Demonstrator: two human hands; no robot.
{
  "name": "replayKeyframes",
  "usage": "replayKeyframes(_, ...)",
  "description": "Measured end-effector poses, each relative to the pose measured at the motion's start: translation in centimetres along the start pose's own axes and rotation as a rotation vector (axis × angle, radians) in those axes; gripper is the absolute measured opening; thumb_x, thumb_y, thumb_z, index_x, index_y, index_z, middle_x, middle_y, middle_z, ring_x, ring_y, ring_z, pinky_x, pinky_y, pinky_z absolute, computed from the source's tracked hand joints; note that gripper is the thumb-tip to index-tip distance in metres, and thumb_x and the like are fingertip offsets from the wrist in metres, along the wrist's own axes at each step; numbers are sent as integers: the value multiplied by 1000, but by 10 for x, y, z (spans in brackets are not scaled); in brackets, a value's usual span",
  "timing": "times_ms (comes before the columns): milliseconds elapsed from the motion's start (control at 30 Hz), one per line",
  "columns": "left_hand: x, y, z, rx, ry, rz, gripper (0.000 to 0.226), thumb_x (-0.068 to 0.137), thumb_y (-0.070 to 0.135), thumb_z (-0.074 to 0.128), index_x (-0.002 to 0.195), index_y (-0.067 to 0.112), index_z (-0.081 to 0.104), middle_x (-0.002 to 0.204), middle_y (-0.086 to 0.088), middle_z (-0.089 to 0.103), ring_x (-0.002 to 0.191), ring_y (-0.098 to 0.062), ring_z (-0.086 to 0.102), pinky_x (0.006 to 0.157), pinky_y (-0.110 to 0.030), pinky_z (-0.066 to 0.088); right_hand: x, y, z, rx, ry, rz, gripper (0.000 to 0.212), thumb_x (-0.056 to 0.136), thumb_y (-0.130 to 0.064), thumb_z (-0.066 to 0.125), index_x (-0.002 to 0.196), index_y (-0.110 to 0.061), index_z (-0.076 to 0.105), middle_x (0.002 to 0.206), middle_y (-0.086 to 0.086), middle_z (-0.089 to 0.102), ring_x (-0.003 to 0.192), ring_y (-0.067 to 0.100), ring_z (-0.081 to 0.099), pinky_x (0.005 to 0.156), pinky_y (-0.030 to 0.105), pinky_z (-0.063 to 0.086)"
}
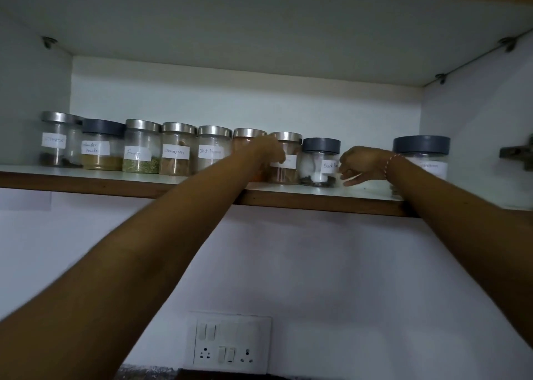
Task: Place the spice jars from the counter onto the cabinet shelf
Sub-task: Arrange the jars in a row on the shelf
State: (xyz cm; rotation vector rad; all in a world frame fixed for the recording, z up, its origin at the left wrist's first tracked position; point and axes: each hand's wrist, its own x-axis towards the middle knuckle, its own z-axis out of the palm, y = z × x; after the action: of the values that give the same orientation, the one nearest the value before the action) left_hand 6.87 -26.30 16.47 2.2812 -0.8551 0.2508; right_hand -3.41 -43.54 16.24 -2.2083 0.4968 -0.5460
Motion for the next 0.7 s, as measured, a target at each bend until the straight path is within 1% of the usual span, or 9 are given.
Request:
replayKeyframes(67,-4,0,-1,246,203,138,30,92,16,50,117,0,54,119,-17,59,106,-32,59,78,-35,49,-14,1,-1,-9,121,-89,39,89,5,51,128,2,48,112,19,57,94,25,55,83,38,52)
replayKeyframes(133,-8,6,0,295,306,233,27,91,17,50,112,0,56,115,-18,60,102,-33,59,79,-37,47,-31,7,-7,-94,328,-232,33,87,2,52,120,-1,58,114,20,61,102,29,60,88,41,52)
replayKeyframes(233,-26,31,24,285,304,471,32,94,25,45,116,5,58,115,-17,62,101,-30,59,80,-37,47,-59,29,-24,-338,757,-409,25,88,-5,48,102,-7,69,103,16,70,90,30,66,84,40,55)
replayKeyframes(300,-37,48,46,340,215,609,38,95,30,42,122,6,54,121,-16,59,107,-30,57,85,-39,48,-75,42,-39,-419,950,-435,24,88,-8,48,99,-8,70,101,15,71,88,31,66,81,38,55)
replayKeyframes(367,-35,57,56,438,19,624,45,96,33,42,131,6,42,130,-16,52,115,-31,52,92,-41,45,-81,50,-51,-466,946,-418,23,90,-7,50,106,-6,66,107,18,68,95,33,64,85,40,53)
replayKeyframes(433,-22,58,60,473,-134,557,54,96,32,45,140,5,28,142,-19,39,126,-33,44,101,-42,39,-83,53,-56,-478,901,-432,23,90,-5,50,107,-4,65,109,20,67,97,34,63,87,41,53)
replayKeyframes(533,-2,54,56,428,-176,366,76,95,32,47,150,8,0,158,-19,4,144,-36,15,116,-46,23,-73,37,-47,-521,898,-558,26,90,-2,46,103,-5,68,106,16,69,93,31,65,84,38,53)
replayKeyframes(600,2,54,54,387,-192,267,79,95,32,47,150,9,-6,158,-20,-2,145,-38,10,117,-46,19,-55,19,-36,-469,758,-582,29,91,0,44,109,-3,66,113,16,67,101,29,63,92,37,50)
replayKeyframes(700,2,55,52,274,-251,194,73,94,23,49,150,6,6,156,-21,13,141,-36,21,115,-45,24,-23,1,-18,-336,407,-409,36,92,2,42,127,5,49,132,23,52,121,34,50,105,42,41)
